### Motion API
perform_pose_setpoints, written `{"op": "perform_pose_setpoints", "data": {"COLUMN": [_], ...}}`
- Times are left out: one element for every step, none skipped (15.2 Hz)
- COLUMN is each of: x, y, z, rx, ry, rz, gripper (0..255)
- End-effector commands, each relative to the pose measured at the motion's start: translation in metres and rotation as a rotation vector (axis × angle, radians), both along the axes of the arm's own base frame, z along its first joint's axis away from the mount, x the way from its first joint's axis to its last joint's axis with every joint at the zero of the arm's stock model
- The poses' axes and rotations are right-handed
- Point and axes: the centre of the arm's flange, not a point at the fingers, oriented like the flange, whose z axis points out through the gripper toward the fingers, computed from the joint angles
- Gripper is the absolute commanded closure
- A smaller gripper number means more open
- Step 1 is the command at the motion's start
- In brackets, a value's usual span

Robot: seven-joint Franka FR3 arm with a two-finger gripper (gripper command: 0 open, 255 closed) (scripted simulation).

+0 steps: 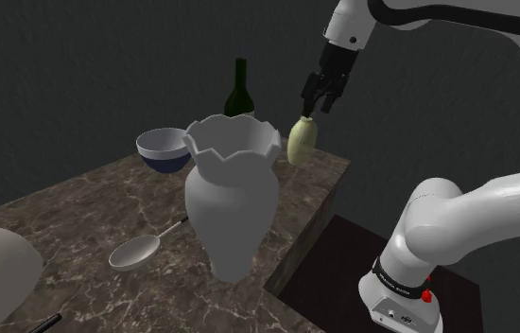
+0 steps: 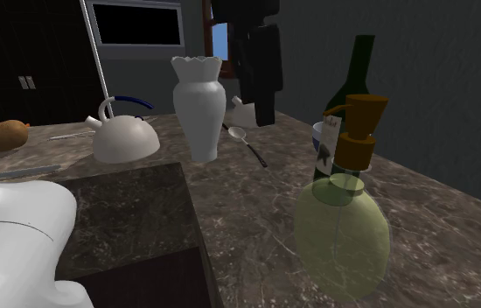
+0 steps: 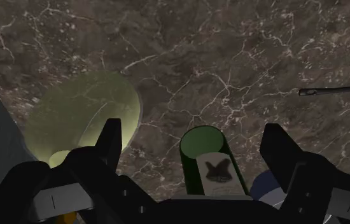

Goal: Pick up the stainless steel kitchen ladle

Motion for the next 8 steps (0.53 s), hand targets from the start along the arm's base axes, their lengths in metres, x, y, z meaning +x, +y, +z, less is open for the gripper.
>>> {"op": "perform_pose_setpoints", "data": {"x": [0.0,-0.004,-0.007,-0.009,-0.012,-0.013,-0.015,-0.016], "y": [0.0,0.012,0.023,0.035,0.047,0.059,0.071,0.083], "z": [0.0,-0.006,-0.011,-0.017,-0.023,-0.028,-0.034,-0.039], "rx": [0.0,0.005,0.01,0.015,0.02,0.025,0.03,0.035], "ry": [0.0,0.003,0.006,0.009,0.012,0.015,0.018,0.021], "rz": [0.0,-0.041,-0.082,-0.123,-0.163,-0.204,-0.245,-0.286], "gripper": [0,0,0,0,0,0,0,0]}}
